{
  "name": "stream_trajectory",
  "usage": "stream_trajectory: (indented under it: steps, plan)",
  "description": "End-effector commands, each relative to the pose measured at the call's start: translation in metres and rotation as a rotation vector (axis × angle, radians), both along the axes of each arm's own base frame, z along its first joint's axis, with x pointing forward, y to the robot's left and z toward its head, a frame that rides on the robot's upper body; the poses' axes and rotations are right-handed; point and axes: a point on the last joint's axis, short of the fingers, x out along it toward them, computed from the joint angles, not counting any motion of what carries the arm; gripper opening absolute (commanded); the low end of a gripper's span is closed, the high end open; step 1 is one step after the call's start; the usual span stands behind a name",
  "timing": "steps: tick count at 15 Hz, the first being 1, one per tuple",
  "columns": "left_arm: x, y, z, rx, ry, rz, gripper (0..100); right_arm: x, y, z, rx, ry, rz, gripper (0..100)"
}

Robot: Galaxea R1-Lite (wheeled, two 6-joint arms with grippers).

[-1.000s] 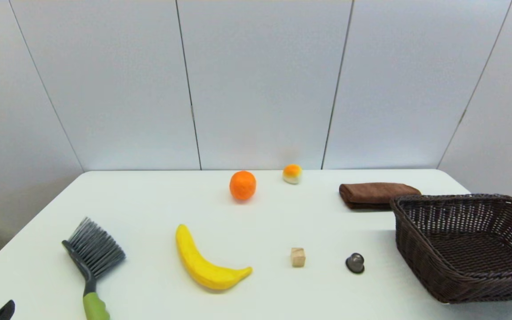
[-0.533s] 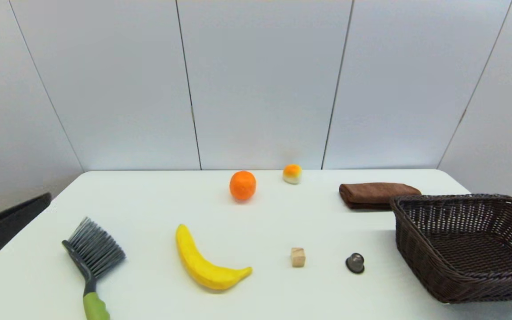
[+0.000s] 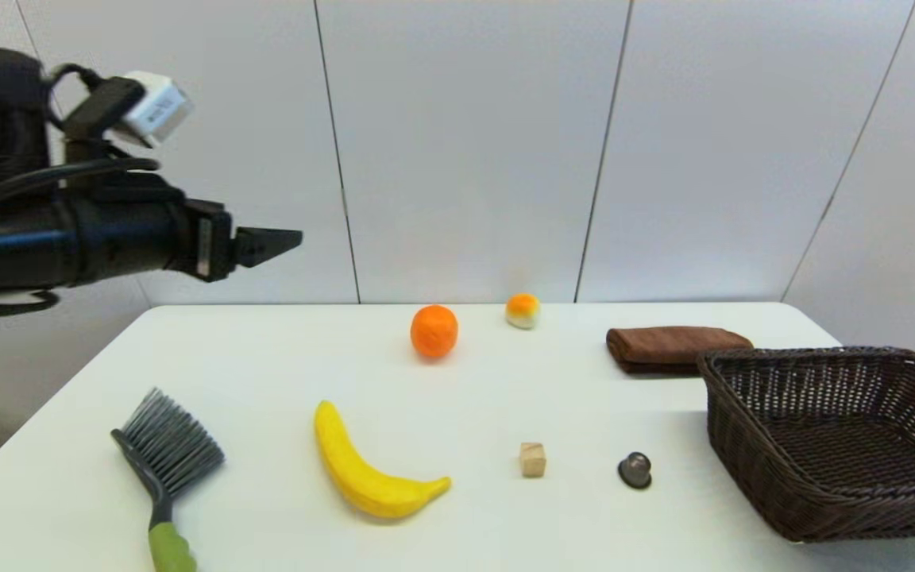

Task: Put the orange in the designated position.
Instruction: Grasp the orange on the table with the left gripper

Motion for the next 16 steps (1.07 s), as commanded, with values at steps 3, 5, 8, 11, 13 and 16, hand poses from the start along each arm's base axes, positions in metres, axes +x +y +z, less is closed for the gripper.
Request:
stream_trajectory:
  steps: [3,5,8,11,13,16]
  plan:
    - [0.131,-0.108,-0.082,-0.004,0.061,-0.208,100,0.0,0.0,0.0,0.0,0.001,0.0,100]
    - [0.148,-0.123,-0.107,-0.044,0.082,-0.353,100,0.0,0.0,0.0,0.0,-0.001,0.0,100]
    - [0.161,-0.13,-0.134,-0.046,0.165,-0.4,100,0.0,0.0,0.0,0.0,-0.001,0.0,100]
    - [0.163,-0.125,-0.158,0.058,0.327,-0.251,100,0.0,0.0,0.0,0.0,-0.001,0.0,100]
    - [0.169,-0.12,-0.16,0.058,0.369,-0.217,100,0.0,0.0,0.0,0.0,-0.001,0.0,100]
    - [0.171,-0.116,-0.16,0.044,0.373,-0.202,100,0.0,0.0,0.0,0.0,-0.001,0.0,100]
